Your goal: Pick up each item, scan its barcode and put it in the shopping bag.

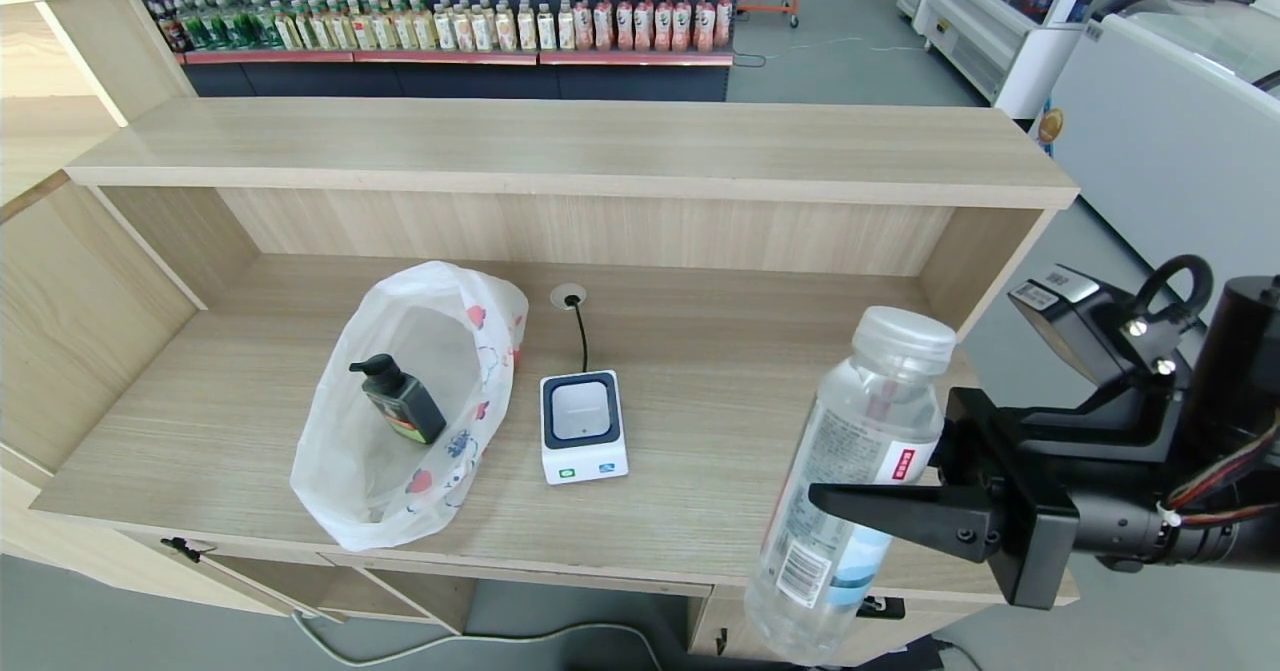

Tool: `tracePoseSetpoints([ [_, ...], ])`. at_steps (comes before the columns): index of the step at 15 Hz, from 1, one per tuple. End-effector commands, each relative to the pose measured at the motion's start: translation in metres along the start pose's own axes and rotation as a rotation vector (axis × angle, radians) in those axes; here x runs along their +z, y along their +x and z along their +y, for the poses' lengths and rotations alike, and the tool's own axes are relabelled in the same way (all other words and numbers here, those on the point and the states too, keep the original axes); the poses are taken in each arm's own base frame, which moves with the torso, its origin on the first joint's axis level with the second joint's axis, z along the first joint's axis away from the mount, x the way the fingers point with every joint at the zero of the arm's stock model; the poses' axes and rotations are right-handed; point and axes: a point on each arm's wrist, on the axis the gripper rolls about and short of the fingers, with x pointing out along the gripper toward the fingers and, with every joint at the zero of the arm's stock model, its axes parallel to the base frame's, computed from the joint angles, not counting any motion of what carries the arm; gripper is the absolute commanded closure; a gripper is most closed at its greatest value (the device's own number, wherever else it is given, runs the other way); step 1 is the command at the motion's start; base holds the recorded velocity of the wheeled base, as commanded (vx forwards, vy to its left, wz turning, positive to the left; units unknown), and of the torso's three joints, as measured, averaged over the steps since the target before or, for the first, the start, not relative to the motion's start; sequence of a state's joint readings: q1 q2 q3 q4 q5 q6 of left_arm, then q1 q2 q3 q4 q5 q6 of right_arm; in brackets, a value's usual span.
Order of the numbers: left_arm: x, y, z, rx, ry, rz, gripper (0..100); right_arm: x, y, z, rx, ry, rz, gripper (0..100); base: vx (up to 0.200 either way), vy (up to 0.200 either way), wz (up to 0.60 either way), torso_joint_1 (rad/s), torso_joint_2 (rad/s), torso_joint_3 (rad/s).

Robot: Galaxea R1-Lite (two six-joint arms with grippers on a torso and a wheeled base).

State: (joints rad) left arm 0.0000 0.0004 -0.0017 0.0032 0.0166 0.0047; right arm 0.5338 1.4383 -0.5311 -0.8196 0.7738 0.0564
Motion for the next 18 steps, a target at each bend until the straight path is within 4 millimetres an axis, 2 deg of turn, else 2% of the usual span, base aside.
tracePoseSetpoints([
  [1,0.000,0.000,0.000,0.000,0.000,0.000,0,0.002,-0.002,0.001,0.000,-0.006,-0.007,100,0.000,0.000,0.00,0.000,0.00,0.000],
  [13,0.000,0.000,0.000,0.000,0.000,0.000,0,0.003,-0.005,-0.002,-0.036,-0.070,-0.011,100,0.000,0.000,0.00,0.000,0.00,0.000],
  [14,0.000,0.000,0.000,0.000,0.000,0.000,0,0.004,-0.007,-0.007,-0.070,-0.168,-0.010,100,0.000,0.000,0.00,0.000,0.00,0.000],
  [16,0.000,0.000,0.000,0.000,0.000,0.000,0,0.012,-0.003,-0.023,-0.199,-0.629,0.025,100,0.000,0.000,0.00,0.000,0.00,0.000],
  [18,0.000,0.000,0.000,0.000,0.000,0.000,0,0.018,-0.016,-0.034,-0.414,-0.833,0.101,100,0.000,0.000,0.00,0.000,0.00,0.000],
])
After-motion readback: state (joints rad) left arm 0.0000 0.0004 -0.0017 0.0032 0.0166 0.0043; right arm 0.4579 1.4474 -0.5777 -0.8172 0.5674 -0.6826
